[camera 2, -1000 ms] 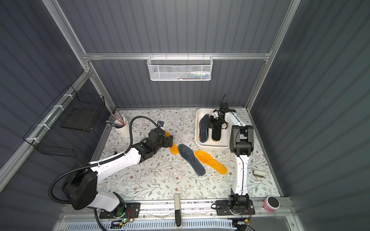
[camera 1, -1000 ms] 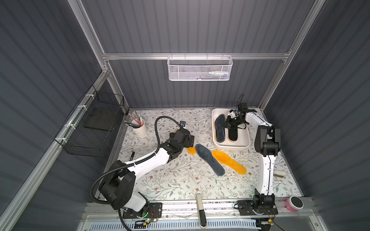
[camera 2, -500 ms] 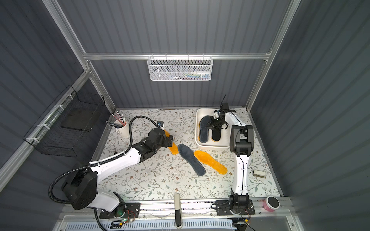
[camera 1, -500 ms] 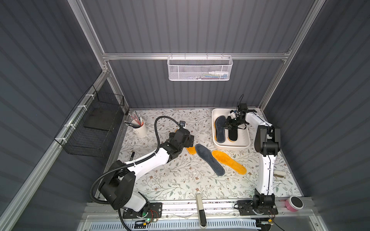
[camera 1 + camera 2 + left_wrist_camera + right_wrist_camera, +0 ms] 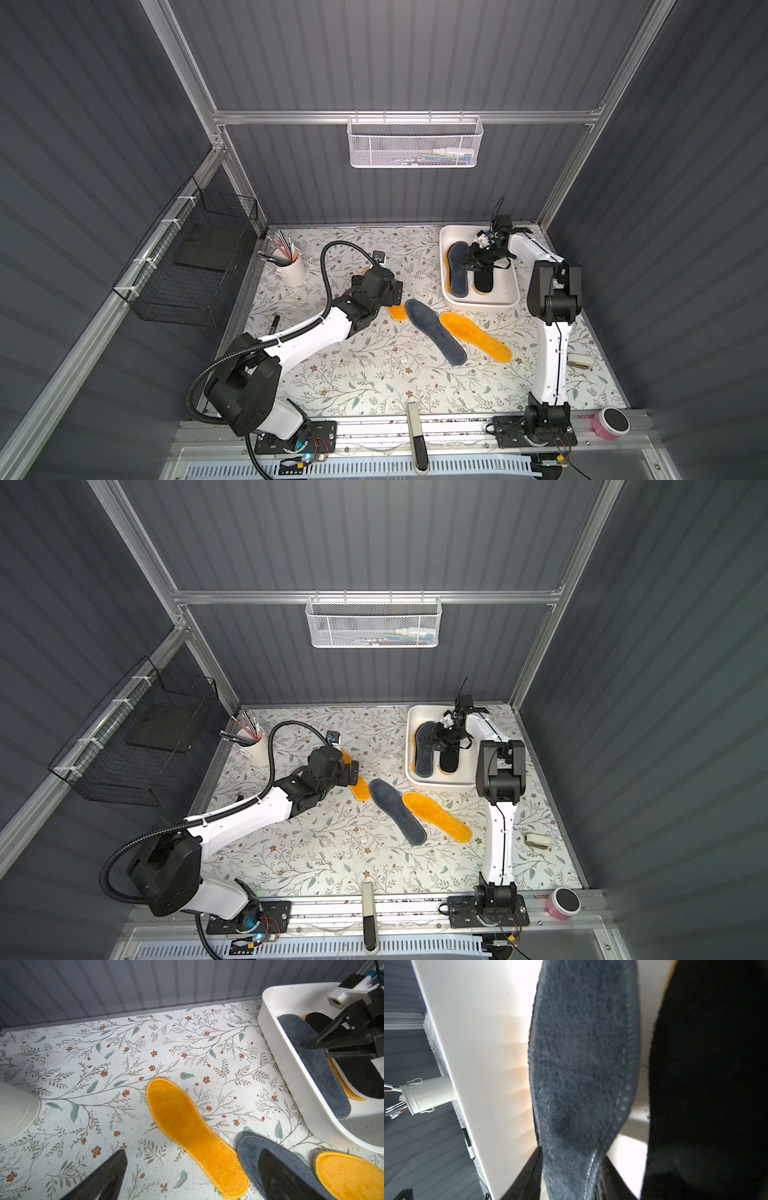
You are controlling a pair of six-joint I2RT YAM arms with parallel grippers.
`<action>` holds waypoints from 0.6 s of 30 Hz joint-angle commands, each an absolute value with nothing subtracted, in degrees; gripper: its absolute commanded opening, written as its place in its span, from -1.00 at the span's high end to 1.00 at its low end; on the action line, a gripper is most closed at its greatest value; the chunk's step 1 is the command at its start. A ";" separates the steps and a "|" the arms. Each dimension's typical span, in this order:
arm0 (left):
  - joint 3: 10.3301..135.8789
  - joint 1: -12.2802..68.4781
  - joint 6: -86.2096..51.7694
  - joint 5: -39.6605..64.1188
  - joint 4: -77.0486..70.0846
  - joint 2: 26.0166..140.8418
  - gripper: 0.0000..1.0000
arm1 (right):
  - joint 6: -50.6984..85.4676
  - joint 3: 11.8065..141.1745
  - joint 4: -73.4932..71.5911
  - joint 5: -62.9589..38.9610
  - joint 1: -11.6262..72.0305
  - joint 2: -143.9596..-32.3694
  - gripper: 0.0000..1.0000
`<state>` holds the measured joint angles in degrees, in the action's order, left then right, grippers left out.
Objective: Put the insoles into the storage box
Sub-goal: Place the insole in the storage box.
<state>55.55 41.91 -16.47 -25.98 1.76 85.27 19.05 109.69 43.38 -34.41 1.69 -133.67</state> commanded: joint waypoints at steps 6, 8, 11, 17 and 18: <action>55.44 41.61 -15.92 -26.53 2.27 83.74 -0.99 | 18.54 113.13 47.57 -30.23 3.38 -131.57 0.05; 55.30 41.63 -15.91 -26.48 2.29 83.69 -0.99 | 18.63 113.76 48.44 -28.75 3.51 -131.57 0.02; 55.26 41.64 -16.00 -26.47 2.29 83.69 -0.99 | 18.54 115.15 49.96 -27.24 3.71 -132.23 0.00; 55.20 41.50 -15.93 -26.52 2.25 83.74 -0.99 | 18.54 116.72 51.47 -26.02 3.78 -133.68 -0.04; 55.20 41.51 -15.94 -26.60 2.26 83.59 -0.99 | 18.48 116.82 51.43 -26.10 3.78 -133.80 -0.04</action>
<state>55.55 41.91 -16.47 -25.98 1.74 85.08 19.05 115.63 49.04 -27.40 3.70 -133.56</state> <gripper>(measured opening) 0.996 0.519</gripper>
